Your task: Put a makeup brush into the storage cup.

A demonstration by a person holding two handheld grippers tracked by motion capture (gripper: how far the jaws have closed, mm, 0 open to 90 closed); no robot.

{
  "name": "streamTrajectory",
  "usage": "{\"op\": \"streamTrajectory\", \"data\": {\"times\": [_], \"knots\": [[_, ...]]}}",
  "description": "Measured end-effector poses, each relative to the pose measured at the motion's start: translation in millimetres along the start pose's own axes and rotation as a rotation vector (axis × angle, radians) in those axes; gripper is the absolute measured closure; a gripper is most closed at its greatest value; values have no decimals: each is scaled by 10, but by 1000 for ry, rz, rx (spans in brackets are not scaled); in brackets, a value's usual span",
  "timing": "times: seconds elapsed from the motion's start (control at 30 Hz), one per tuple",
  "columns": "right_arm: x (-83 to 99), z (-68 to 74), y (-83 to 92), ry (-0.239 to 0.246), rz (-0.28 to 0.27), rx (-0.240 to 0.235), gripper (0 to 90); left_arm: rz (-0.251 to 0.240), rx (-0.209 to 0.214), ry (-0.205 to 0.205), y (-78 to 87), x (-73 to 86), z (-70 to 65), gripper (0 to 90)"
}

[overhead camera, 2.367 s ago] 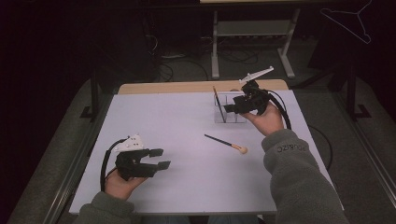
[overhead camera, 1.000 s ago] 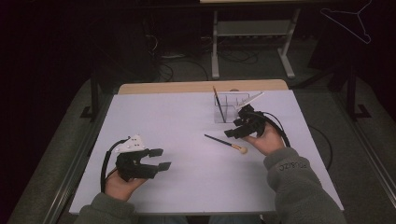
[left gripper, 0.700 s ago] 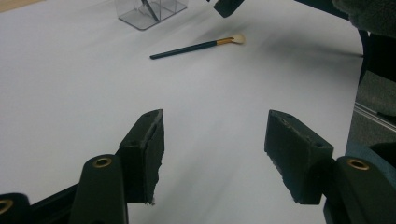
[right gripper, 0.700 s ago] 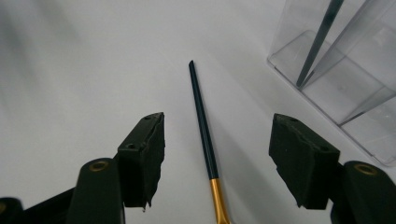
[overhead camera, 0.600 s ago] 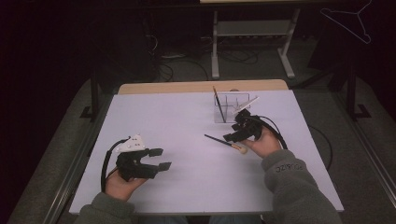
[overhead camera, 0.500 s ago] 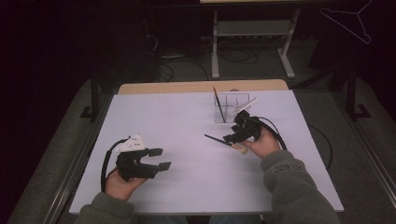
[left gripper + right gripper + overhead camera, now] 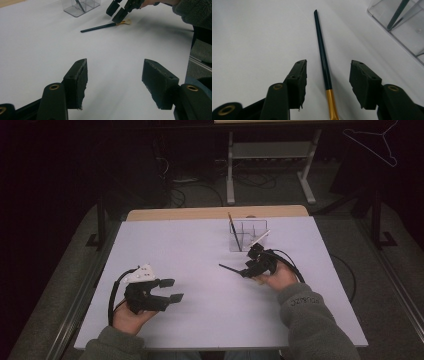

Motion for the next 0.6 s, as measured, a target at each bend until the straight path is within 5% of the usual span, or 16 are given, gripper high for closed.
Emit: {"op": "streamTrajectory", "data": {"times": [0.6], "knots": [[67,-11,-136,58,61,21,686,1,3,5,-12,2,-9,370]]}}
Point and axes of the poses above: each handheld gripper's, and its own axes: y roughly backward along the jaws, x roughly out of its underside, z roughly to its left, the point moved 7 cm from there along -y, roughly forward along the jaws
